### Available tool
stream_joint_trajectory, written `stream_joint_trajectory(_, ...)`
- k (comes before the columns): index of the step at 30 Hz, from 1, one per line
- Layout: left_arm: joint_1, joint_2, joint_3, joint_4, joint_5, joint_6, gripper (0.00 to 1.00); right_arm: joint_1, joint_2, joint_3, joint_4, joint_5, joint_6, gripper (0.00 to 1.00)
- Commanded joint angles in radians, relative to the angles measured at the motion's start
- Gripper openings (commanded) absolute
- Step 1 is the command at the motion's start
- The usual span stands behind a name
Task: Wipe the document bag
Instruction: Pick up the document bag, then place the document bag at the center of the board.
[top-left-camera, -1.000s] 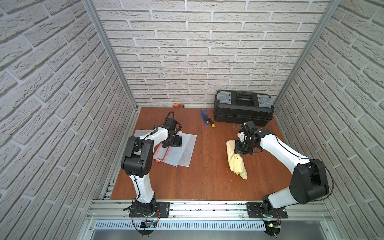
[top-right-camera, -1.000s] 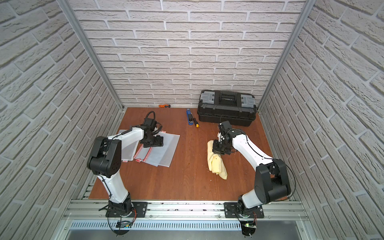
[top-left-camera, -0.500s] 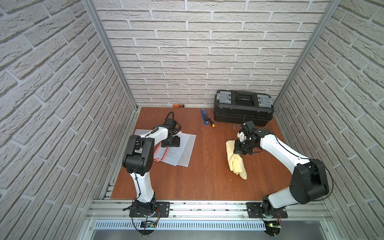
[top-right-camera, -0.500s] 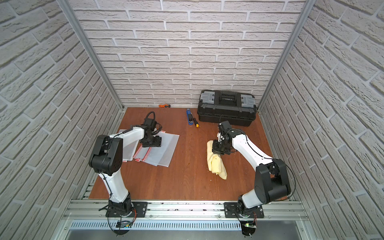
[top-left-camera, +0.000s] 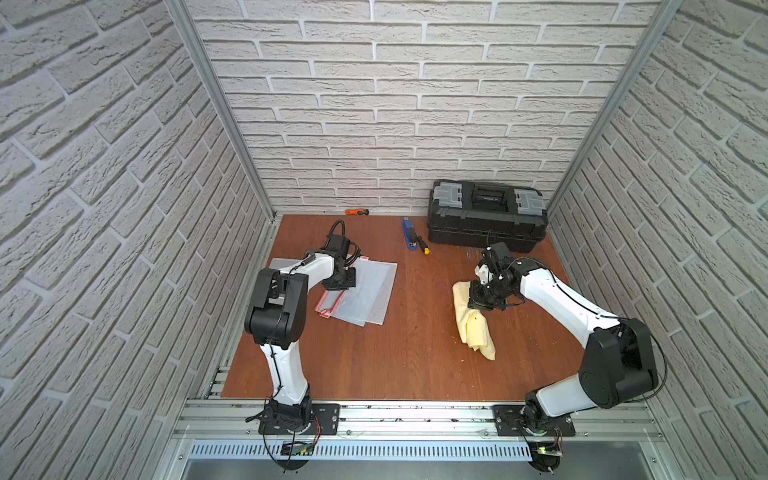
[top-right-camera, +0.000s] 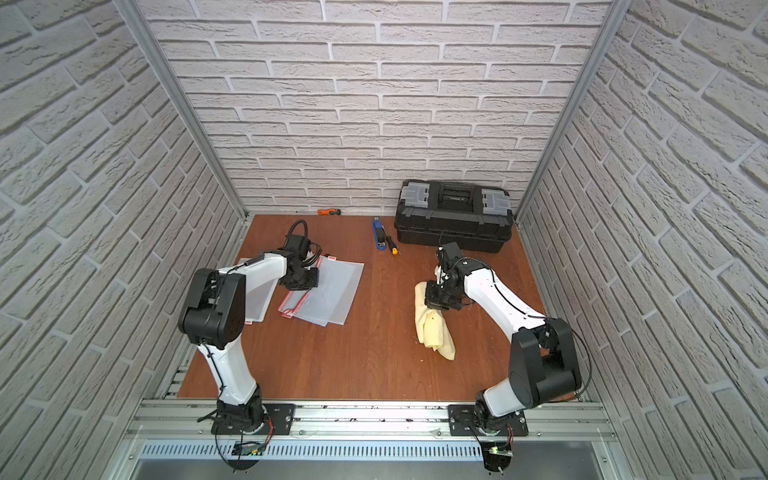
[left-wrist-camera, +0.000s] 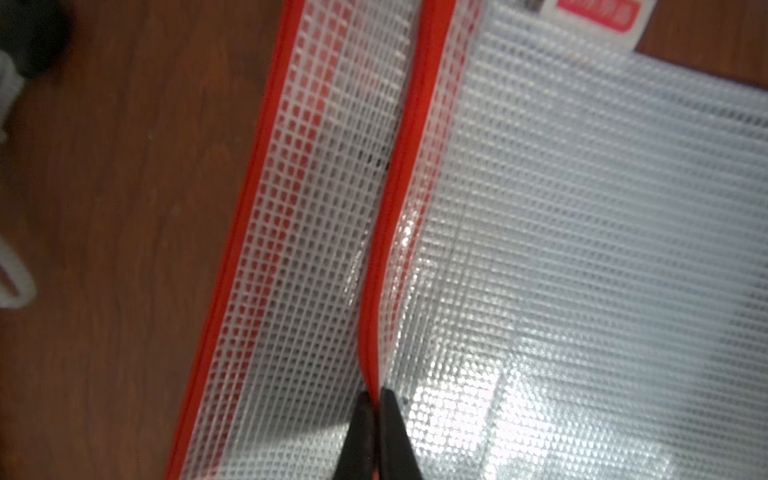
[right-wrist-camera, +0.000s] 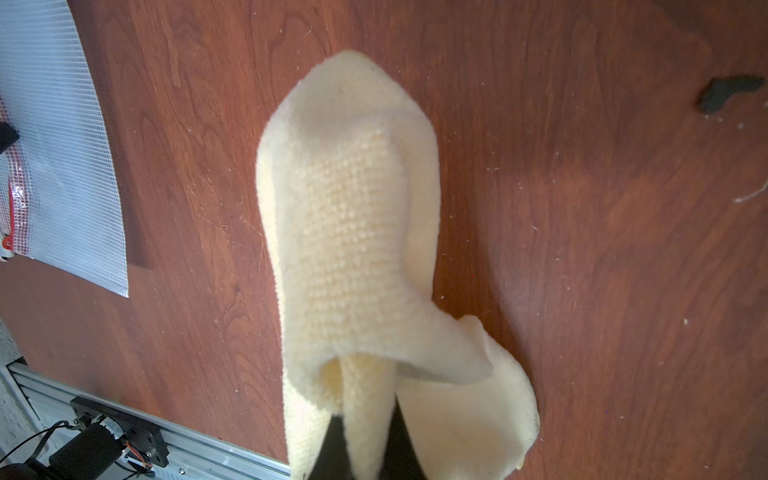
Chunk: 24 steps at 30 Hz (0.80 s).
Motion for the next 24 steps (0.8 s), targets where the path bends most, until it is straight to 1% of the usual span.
stream_joint_trajectory(1,-0.031,-0.013,-0.045,-0.079,0.025,-0.004,0.00,0.009,-0.006,0.013,-0.008,0.005,-0.013,0.02)
stream_joint_trajectory(3,-0.054,-0.052,-0.012,-0.125,0.001,-0.007,0.00,0.009,-0.006,0.019,-0.013,0.008,-0.013,0.02)
stream_joint_trajectory(4,-0.073,-0.071,0.012,-0.156,-0.014,-0.014,0.00,0.009,-0.010,0.021,-0.018,0.016,-0.015,0.02)
stream_joint_trajectory(6,-0.127,-0.105,0.061,-0.192,-0.008,-0.027,0.00,0.009,-0.024,0.028,-0.029,0.037,-0.015,0.02)
stream_joint_trajectory(8,-0.209,-0.125,0.107,-0.204,0.013,-0.049,0.00,0.009,-0.044,0.040,-0.048,0.060,-0.021,0.02)
stream_joint_trajectory(10,-0.281,-0.118,0.143,-0.195,0.048,-0.081,0.00,0.004,-0.067,0.048,-0.055,0.069,-0.021,0.02)
stream_joint_trajectory(14,-0.410,-0.051,0.194,-0.149,0.081,-0.139,0.00,-0.014,-0.117,0.054,-0.071,0.076,-0.018,0.02)
stream_joint_trajectory(17,-0.466,0.033,0.218,-0.101,0.118,-0.177,0.00,-0.016,-0.146,0.061,-0.088,0.083,-0.028,0.02)
stream_joint_trajectory(20,-0.521,0.120,0.267,-0.093,0.123,-0.187,0.00,-0.019,-0.162,0.056,-0.099,0.091,-0.037,0.02)
stream_joint_trajectory(24,-0.564,0.203,0.323,-0.074,0.131,-0.210,0.00,-0.021,-0.161,0.035,-0.095,0.077,-0.035,0.02)
